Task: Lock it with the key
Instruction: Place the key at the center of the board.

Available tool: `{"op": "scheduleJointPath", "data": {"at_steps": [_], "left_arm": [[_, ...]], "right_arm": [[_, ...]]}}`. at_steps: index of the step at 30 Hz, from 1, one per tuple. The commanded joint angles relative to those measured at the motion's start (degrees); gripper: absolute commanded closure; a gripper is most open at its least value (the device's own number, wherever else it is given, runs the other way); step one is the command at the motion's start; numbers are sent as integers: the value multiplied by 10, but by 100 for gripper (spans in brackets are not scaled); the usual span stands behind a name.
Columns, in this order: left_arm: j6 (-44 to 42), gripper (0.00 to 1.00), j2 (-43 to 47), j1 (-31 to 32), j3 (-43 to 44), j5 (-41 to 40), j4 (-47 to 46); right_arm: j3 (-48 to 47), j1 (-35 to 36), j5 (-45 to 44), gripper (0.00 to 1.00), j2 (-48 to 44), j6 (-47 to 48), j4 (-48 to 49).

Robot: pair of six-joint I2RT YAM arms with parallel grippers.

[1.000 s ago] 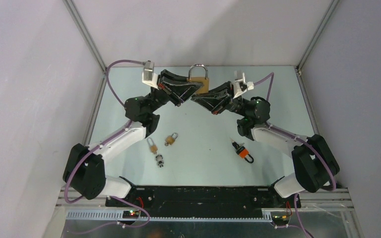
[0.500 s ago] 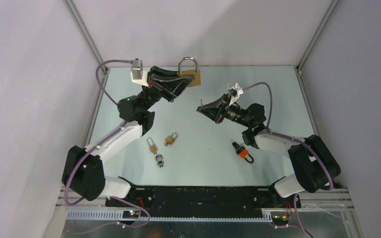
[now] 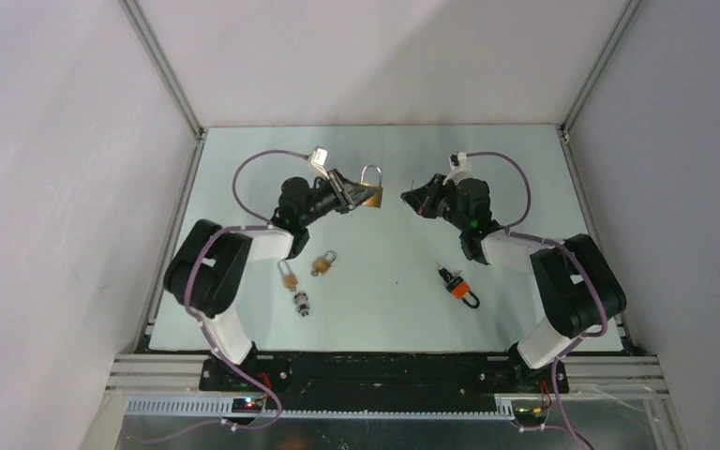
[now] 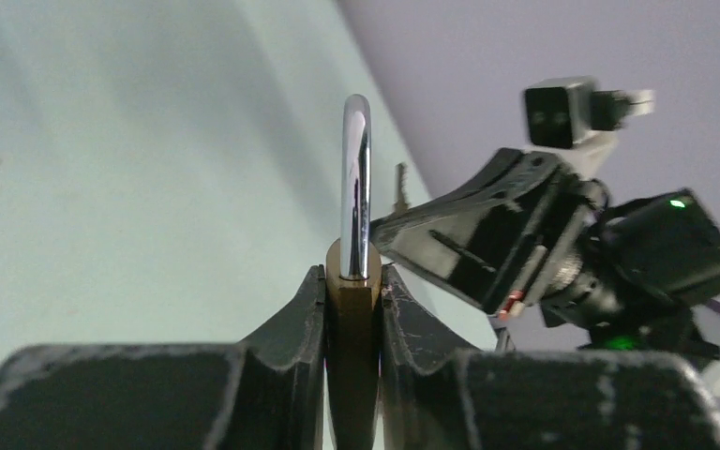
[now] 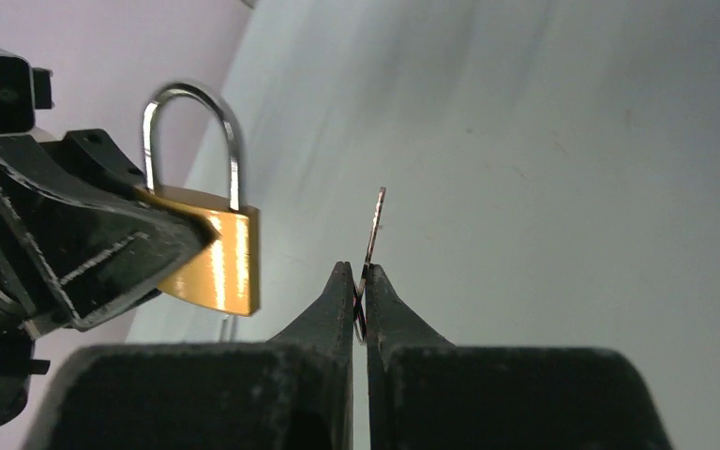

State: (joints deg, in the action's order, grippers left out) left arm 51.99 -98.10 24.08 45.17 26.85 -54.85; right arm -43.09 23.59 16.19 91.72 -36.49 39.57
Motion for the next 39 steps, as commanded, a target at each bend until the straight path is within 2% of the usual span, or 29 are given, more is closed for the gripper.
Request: {"op": "scheduleJointPath", "data": {"at_steps": [1, 7, 13, 19, 25, 28, 33, 37, 39], "left_arm": [[8, 100, -33, 2, 71, -12, -3], [36, 100, -96, 21, 97, -38, 29], [46, 100, -134, 49, 109, -90, 61], [34, 96, -145, 54, 140, -151, 203], [21, 88, -154, 55, 154, -187, 236], [20, 79, -161, 55, 159, -191, 238], [21, 63, -167, 54, 161, -206, 247], [2, 43, -147, 54, 145, -235, 257], [-19, 29, -129, 54, 137, -252, 265]], "right_arm": [[-33, 1, -64, 100, 34, -5, -46], [-76, 6, -27, 100, 118, 5, -82], [-107, 26, -57, 99, 145, 16, -141], [-161, 39, -81, 87, 168, 25, -221], [-202, 58, -135, 75, 174, 39, -312], [-222, 71, -149, 69, 179, 51, -346], [-242, 75, -160, 68, 168, 55, -389], [-243, 63, -174, 62, 129, 52, -424], [-243, 46, -180, 56, 105, 50, -446]]}}
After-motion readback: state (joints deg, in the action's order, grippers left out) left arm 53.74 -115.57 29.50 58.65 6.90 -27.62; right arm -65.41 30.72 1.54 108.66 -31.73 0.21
